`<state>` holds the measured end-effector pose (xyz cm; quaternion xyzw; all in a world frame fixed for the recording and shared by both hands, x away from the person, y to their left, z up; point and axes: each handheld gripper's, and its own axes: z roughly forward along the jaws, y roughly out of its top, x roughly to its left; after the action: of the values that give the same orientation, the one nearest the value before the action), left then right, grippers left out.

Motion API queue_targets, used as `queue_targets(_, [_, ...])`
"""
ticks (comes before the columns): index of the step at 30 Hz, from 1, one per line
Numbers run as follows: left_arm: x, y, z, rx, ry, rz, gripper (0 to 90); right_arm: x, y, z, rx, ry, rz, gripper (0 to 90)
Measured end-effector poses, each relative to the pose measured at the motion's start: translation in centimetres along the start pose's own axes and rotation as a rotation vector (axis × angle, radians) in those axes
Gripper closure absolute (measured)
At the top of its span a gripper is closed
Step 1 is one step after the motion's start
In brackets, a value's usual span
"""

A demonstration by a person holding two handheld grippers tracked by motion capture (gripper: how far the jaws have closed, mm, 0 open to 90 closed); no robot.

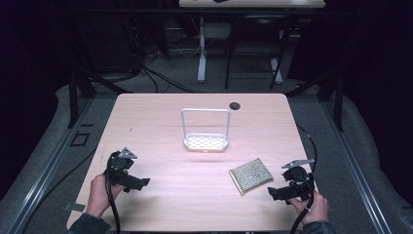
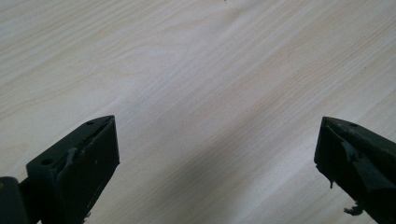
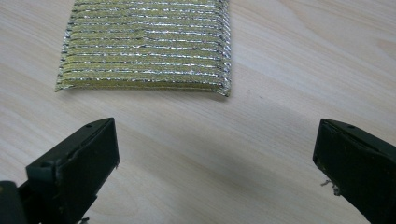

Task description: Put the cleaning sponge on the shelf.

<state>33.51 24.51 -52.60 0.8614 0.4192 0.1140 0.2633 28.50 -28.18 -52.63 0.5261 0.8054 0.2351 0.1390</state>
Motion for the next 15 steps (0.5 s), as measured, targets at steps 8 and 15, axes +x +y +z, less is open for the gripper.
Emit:
queue_targets(8, [0.0,0.2,0.3,0.013,-0.013,0.003,0.0,0.5,0.9,0.9,0.008,0.04,-0.024,0.0])
queue_targets(15, [-0.5,0.4,0.6,0.022,-0.012,0.02,0.0,1.5,1.5,1.4,0.019,0.057,-0.067,0.0])
